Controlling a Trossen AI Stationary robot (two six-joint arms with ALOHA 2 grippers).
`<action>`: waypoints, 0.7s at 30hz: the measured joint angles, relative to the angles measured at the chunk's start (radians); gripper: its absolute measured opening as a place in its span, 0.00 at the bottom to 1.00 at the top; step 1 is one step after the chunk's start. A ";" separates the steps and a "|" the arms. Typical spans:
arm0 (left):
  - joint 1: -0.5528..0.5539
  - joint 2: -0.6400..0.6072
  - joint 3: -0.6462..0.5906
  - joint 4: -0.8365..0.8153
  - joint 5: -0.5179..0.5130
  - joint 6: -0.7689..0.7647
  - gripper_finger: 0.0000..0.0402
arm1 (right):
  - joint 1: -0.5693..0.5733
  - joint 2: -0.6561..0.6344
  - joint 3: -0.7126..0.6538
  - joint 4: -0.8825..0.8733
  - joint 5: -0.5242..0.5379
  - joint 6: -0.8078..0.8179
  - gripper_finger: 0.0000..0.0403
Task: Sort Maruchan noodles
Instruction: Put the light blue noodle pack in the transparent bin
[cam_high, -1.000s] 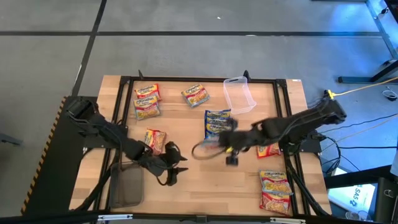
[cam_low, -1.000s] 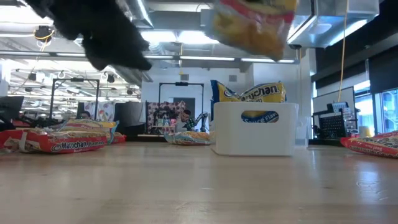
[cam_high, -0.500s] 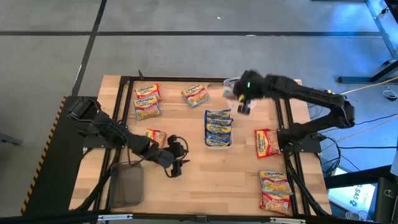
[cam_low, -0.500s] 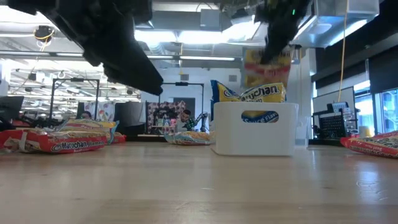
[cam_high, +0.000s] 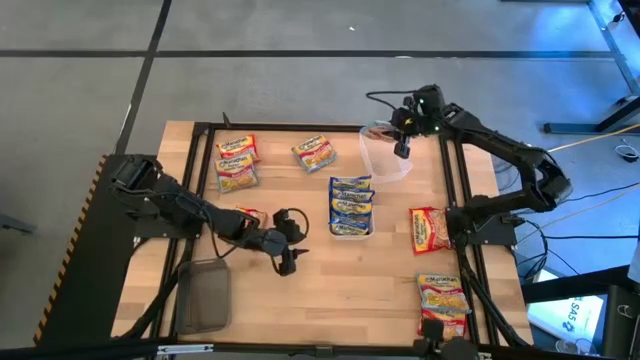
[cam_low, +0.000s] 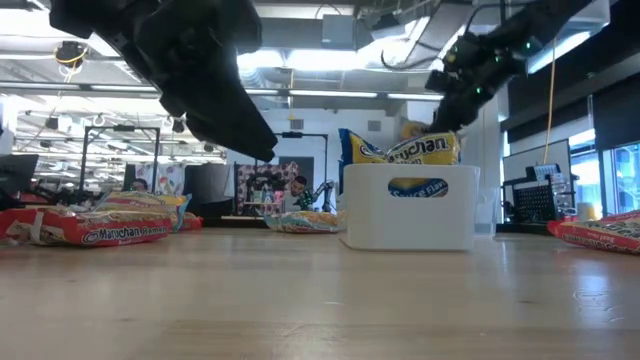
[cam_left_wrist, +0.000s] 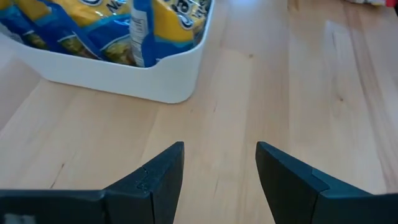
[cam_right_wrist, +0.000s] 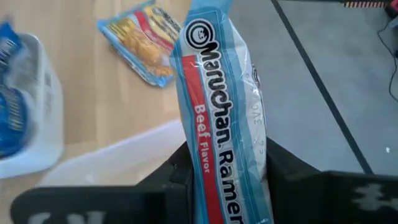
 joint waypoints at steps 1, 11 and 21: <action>0.001 0.000 0.000 0.000 0.000 -0.007 0.48 | -0.010 0.014 -0.011 0.018 -0.001 -0.003 0.22; -0.011 0.000 0.000 0.000 -0.001 -0.078 0.48 | -0.054 0.136 -0.023 0.064 0.096 -0.036 0.23; -0.032 0.000 0.000 0.000 -0.001 -0.081 0.48 | -0.035 0.128 0.027 -0.096 0.313 -0.049 0.22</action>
